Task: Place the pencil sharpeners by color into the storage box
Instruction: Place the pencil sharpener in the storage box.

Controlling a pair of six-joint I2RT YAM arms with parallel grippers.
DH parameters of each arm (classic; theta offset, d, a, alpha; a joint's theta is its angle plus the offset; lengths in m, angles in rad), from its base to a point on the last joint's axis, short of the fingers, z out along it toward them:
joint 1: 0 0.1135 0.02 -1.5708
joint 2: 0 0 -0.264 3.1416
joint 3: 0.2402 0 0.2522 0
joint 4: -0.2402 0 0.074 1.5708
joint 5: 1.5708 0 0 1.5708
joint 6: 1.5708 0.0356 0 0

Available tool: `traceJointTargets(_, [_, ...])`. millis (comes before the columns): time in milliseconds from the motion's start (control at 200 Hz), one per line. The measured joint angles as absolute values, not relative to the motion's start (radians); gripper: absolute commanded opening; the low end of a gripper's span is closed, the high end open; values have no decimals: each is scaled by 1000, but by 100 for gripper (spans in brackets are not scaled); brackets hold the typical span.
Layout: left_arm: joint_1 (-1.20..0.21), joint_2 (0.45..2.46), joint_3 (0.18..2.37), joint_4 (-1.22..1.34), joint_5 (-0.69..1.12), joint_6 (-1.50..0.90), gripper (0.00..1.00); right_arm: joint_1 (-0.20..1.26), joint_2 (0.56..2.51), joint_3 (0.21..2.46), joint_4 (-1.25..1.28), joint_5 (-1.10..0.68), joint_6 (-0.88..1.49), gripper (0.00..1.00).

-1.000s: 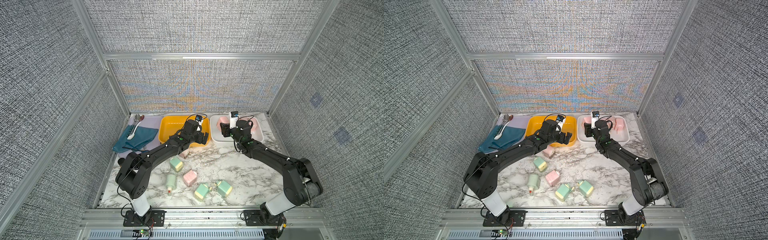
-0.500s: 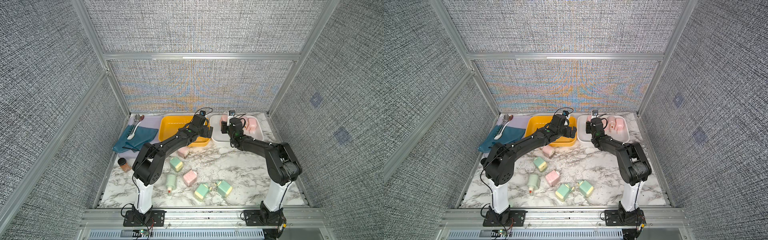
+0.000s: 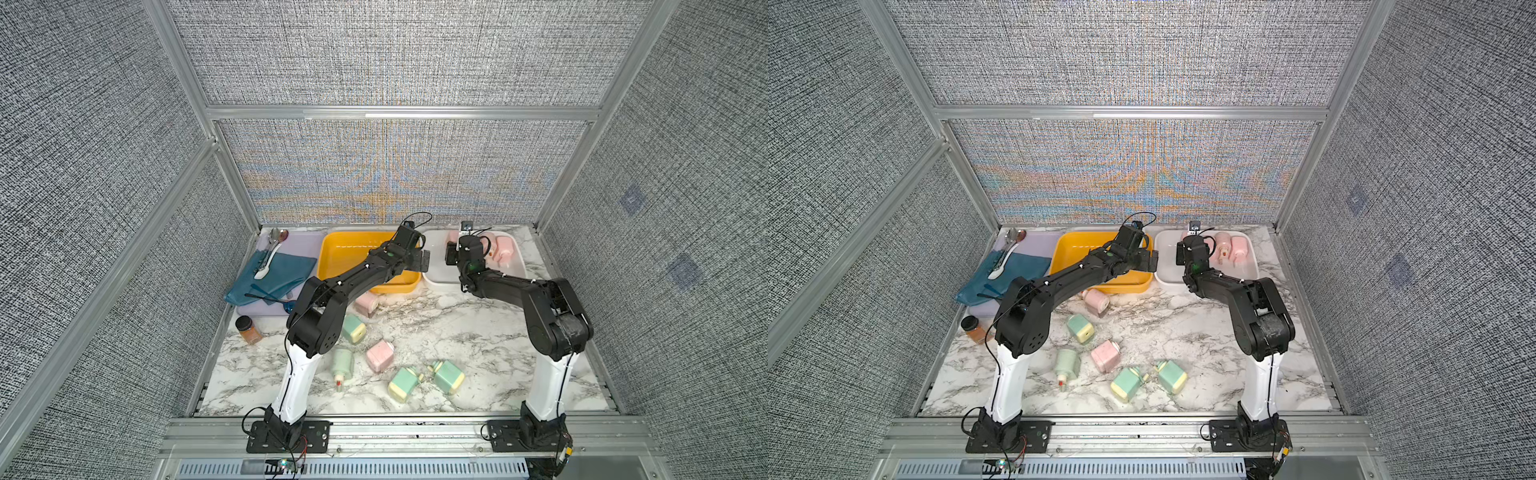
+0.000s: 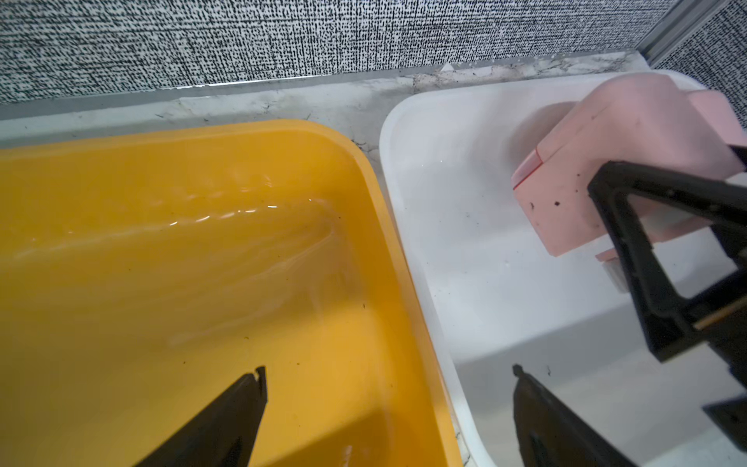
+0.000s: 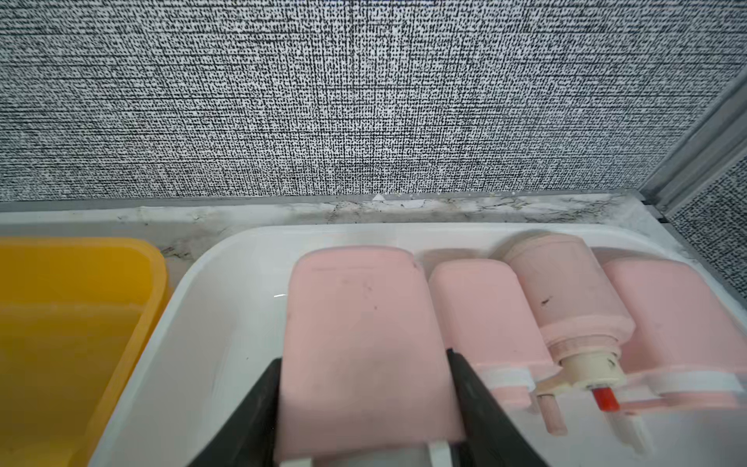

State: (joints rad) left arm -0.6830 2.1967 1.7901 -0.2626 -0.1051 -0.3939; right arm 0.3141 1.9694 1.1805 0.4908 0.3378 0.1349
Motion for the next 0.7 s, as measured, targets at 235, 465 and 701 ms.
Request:
traceJointTargets(235, [-683, 2311, 1923, -305, -68, -422, 99, 318, 2023, 1227, 479, 373, 130, 1])
traceJointTargets(465, [-684, 2366, 1984, -350, -49, -446, 99, 324, 2054, 1255, 466, 415, 116, 11])
traceJointTargets(701, [-683, 2386, 1983, -369, -50, -453, 99, 331, 2092, 1298, 424, 458, 106, 34])
